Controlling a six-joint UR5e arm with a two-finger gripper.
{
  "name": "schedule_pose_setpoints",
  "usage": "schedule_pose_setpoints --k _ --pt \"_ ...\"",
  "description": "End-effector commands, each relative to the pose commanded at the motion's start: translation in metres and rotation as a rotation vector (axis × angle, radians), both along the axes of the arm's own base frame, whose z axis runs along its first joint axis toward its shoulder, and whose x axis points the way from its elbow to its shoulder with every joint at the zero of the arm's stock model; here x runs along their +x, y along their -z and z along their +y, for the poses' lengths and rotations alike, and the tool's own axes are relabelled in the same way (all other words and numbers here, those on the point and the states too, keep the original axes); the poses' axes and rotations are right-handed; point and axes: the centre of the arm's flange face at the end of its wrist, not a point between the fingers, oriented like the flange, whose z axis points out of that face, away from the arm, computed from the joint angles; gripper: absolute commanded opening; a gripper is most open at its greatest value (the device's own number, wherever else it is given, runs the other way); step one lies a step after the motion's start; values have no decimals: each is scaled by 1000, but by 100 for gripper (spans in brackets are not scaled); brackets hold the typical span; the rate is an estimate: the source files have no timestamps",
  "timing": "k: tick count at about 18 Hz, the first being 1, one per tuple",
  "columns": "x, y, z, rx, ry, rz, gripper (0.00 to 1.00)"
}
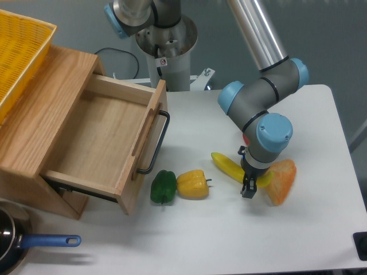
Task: Pick up the banana
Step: 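Close the gripper around the yellow banana, then lift the held banana and move it toward the yellow pepper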
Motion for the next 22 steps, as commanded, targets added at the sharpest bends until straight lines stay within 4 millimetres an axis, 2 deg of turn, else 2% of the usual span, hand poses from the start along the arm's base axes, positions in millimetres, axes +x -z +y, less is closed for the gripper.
schedule_pose_setpoints --k 5,10,18,22 --pt "-2 -3 1 1 0 5 56" --pt "-3 -3 1 -1 -6 5 36" --pt "-4 -11 4 1 -15 19 29" --pt "-10 -31 10 9 -17 42 29"
